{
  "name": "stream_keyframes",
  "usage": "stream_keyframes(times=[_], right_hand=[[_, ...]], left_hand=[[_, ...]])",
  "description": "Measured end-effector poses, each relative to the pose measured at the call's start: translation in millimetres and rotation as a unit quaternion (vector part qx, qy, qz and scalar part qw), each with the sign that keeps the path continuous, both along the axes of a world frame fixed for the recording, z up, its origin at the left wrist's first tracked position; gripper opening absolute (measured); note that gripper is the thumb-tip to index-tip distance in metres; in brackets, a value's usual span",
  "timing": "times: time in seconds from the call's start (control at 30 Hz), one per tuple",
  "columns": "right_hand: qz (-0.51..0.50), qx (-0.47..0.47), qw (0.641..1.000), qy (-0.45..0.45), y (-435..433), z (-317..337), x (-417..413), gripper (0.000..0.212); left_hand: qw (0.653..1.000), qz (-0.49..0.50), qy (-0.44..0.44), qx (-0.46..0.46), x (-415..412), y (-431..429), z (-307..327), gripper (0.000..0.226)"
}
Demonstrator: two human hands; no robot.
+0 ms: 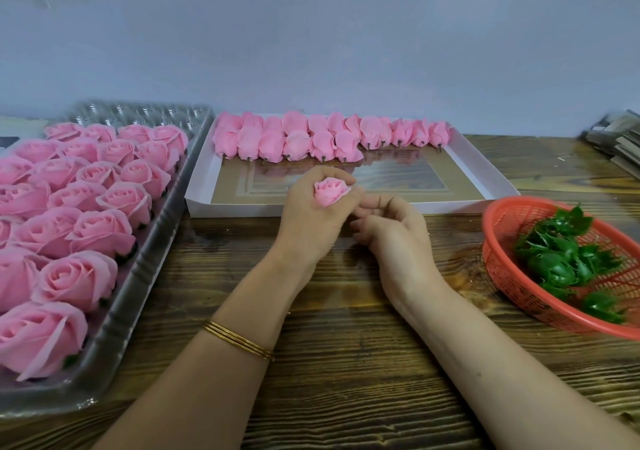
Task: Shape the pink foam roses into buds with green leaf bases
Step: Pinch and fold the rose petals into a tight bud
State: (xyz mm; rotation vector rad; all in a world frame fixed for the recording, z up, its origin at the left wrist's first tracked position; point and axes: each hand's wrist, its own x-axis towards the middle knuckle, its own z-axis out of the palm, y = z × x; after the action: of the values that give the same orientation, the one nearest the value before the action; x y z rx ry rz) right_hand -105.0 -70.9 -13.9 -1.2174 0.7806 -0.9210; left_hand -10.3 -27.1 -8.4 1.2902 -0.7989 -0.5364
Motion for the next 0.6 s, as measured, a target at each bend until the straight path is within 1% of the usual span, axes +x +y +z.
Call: stream_keyframes(times=[0.07,0.13,0.2,0.43,0.6], right_hand=[[0.044,-0.047,0.998,0.023,4.7,-0.7,0.9,0.033],[0.08,-0.09,0.992,0.038,8.7,-1.0,2.6,0.03],[0.082,-0.121,0.988,0.045,10.2,-2.1,3.3,0.028],[0.026,-0.158,0.984,0.078,7.1,-4.2,4.3,0.031],[0.042,-0.132,0.989,0.053,4.9,-4.2,3.0,0.029]], left_hand=[[0.999,0.004,0.039,-0.01,0.1,-1.4,0.4,0.015],[0.996,-0.01,0.081,-0.023,-1.8,-1.5,1.2,0.015],[0.993,-0.028,0.108,-0.035,-3.6,-1.4,1.2,0.016],[0.993,-0.054,0.103,-0.033,-6.9,-1.9,0.7,0.018],[0.991,-0.084,0.098,-0.026,-0.6,-0.3,-1.3,0.018]])
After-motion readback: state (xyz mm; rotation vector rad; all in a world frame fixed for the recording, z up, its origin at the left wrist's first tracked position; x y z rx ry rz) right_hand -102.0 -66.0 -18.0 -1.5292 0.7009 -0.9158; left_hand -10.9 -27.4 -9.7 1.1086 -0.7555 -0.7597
